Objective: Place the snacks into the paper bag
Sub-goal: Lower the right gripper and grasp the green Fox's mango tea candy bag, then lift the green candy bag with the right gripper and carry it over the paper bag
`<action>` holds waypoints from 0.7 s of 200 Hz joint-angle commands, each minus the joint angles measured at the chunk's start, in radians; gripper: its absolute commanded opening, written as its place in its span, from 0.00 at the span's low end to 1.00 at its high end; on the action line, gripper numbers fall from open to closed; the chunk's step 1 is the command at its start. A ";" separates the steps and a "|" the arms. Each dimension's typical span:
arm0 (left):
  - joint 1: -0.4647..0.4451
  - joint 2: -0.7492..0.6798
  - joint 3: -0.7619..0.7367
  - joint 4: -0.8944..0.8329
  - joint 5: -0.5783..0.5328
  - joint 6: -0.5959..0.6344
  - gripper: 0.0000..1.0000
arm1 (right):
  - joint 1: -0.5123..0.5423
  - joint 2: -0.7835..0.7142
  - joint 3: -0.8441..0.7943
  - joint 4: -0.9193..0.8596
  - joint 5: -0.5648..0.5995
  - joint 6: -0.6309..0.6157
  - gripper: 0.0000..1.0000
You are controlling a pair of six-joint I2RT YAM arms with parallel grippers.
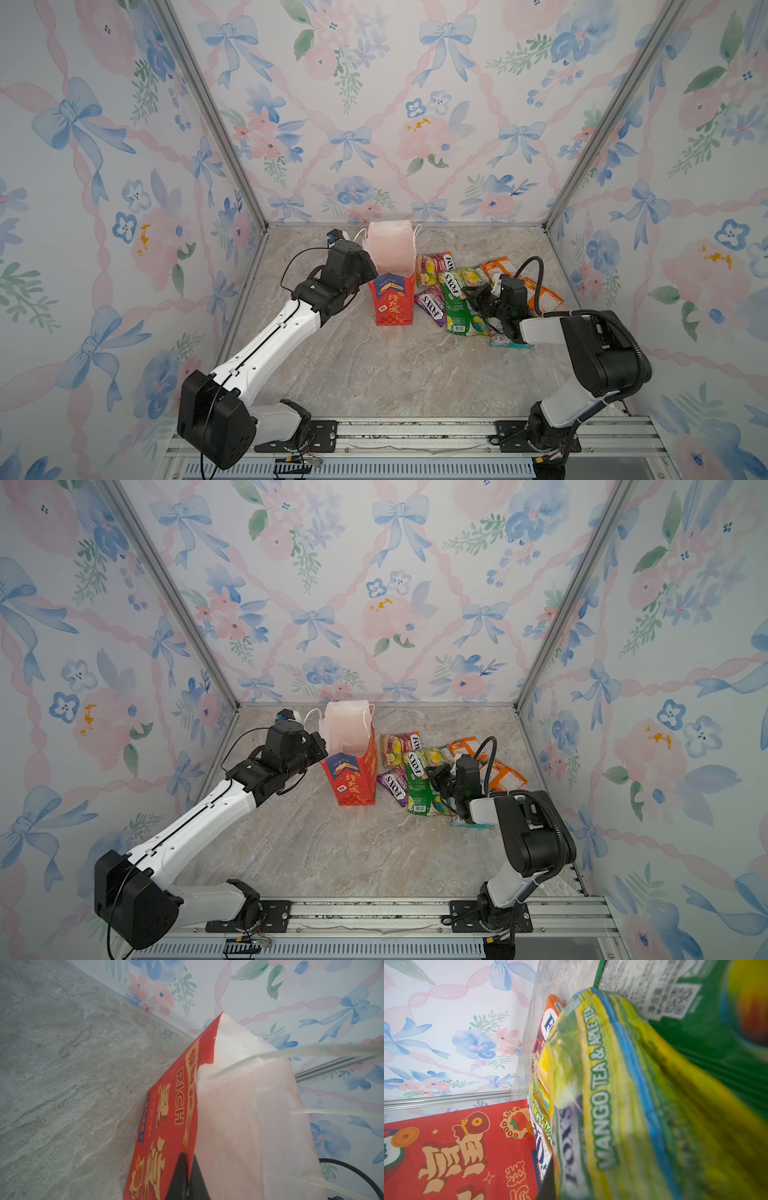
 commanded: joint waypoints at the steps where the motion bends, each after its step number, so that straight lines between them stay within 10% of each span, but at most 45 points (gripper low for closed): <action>1: 0.006 -0.017 -0.016 0.000 0.004 -0.008 0.00 | 0.017 -0.088 0.060 -0.150 0.021 -0.128 0.00; 140: 0.023 -0.041 -0.028 0.022 0.025 0.010 0.00 | 0.054 -0.354 0.433 -0.790 0.067 -0.562 0.00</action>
